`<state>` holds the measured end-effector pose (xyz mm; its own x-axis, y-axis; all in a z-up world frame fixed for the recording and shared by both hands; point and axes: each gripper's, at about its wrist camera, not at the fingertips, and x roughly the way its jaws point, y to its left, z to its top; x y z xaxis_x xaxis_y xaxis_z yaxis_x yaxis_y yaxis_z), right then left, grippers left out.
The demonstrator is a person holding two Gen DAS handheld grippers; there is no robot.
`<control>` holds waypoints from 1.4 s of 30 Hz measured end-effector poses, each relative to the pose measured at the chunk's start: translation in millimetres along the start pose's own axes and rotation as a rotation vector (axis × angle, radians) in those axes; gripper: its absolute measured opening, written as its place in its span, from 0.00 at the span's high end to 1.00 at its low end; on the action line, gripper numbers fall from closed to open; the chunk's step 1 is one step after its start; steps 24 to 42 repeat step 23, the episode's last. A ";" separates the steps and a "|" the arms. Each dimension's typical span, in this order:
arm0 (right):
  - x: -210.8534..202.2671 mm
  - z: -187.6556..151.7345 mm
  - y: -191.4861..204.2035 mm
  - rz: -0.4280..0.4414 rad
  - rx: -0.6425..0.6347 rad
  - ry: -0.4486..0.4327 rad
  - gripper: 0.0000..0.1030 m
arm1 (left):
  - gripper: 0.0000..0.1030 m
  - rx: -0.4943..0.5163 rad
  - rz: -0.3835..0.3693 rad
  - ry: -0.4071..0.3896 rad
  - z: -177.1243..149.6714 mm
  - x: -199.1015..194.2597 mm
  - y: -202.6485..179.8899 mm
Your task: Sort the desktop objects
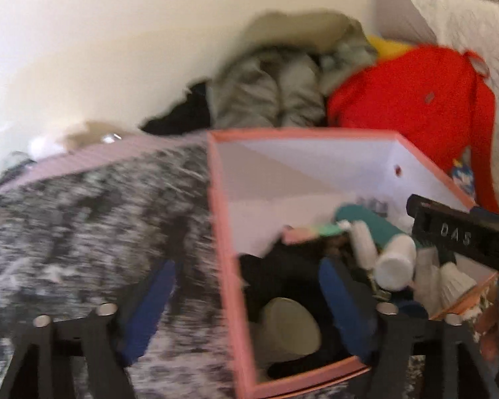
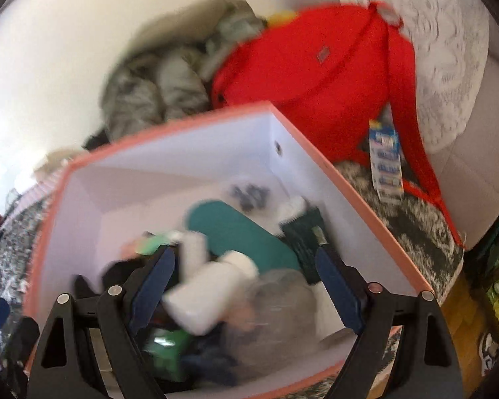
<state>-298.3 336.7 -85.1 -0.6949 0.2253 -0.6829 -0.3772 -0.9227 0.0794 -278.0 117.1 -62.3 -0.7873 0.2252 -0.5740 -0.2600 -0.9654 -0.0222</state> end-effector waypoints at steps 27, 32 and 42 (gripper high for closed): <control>-94.4 -78.5 231.5 0.232 -0.330 -0.235 0.08 | 0.01 -0.156 0.407 -0.193 -37.8 -96.1 185.7; -94.4 -78.5 231.5 0.232 -0.330 -0.235 0.08 | 0.01 -0.156 0.407 -0.193 -37.8 -96.1 185.7; -94.4 -78.5 231.5 0.232 -0.330 -0.235 0.08 | 0.01 -0.156 0.407 -0.193 -37.8 -96.1 185.7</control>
